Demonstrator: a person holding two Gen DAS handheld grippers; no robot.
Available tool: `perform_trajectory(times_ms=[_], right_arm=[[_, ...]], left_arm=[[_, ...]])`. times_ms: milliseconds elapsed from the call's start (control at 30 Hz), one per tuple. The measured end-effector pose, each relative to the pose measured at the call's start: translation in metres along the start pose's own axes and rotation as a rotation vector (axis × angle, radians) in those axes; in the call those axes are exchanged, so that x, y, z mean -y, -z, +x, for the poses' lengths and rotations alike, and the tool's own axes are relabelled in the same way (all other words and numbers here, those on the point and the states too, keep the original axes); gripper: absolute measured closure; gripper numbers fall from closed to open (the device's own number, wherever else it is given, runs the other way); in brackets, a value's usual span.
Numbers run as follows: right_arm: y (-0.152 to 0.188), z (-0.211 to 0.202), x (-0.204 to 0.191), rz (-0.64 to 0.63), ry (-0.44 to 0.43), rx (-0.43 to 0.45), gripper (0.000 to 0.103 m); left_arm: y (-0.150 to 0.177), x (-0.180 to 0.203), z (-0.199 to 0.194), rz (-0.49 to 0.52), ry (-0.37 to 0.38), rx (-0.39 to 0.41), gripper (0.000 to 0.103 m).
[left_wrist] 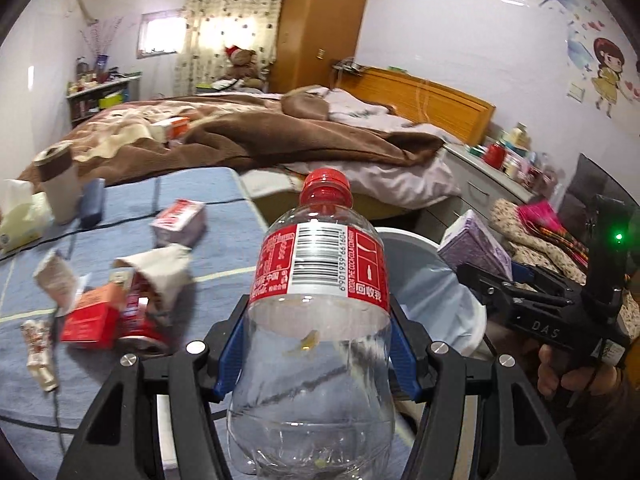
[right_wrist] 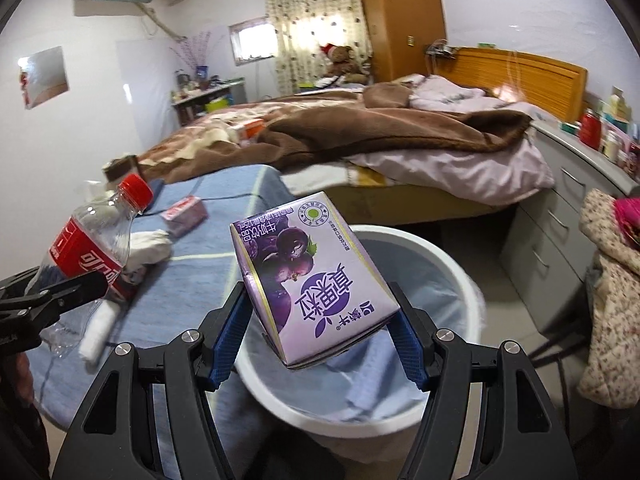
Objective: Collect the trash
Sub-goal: 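Carry the bottle and purple carton over the bin and release both, then move both open grippers back over the table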
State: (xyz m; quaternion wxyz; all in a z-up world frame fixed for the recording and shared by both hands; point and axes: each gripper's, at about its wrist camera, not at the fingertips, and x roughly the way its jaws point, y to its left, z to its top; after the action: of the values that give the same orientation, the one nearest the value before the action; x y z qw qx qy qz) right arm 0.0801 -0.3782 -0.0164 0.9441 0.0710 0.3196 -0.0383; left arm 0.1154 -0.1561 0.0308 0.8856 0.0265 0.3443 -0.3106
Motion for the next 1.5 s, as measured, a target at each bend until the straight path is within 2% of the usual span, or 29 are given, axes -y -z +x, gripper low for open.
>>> perform_trajectory(times_ms=[200, 400, 700, 767, 833, 900, 1233, 1500], right_arm=[[0.008, 0.008, 0.021, 0.012, 0.055, -0.049, 0.035], [0.017, 0.024, 0.037, 0.012, 0.106, -0.116, 0.035], [0.02, 0.033, 0.05, 0.018, 0.14, -0.151, 0.035], [0.02, 0.036, 0.052, 0.014, 0.139, -0.158, 0.034], [0.02, 0.038, 0.053, 0.019, 0.151, -0.16, 0.033], [0.02, 0.036, 0.055, 0.037, 0.158, -0.15, 0.029], [0.015, 0.025, 0.054, 0.069, 0.162, -0.112, 0.028], [0.009, 0.014, 0.041, 0.067, 0.147, -0.063, 0.029]], left_arm=[[-0.003, 0.03, 0.028, 0.026, 0.075, -0.047, 0.039], [-0.004, 0.053, 0.052, 0.05, 0.114, -0.088, 0.039], [-0.006, 0.062, 0.079, 0.062, 0.119, -0.127, 0.038], [-0.006, 0.062, 0.08, 0.062, 0.116, -0.128, 0.035], [-0.008, 0.061, 0.08, 0.051, 0.121, -0.117, 0.027], [-0.009, 0.061, 0.077, 0.043, 0.128, -0.1, 0.023], [-0.011, 0.048, 0.067, 0.024, 0.124, -0.084, 0.023], [-0.009, 0.036, 0.046, 0.013, 0.09, -0.054, 0.023]])
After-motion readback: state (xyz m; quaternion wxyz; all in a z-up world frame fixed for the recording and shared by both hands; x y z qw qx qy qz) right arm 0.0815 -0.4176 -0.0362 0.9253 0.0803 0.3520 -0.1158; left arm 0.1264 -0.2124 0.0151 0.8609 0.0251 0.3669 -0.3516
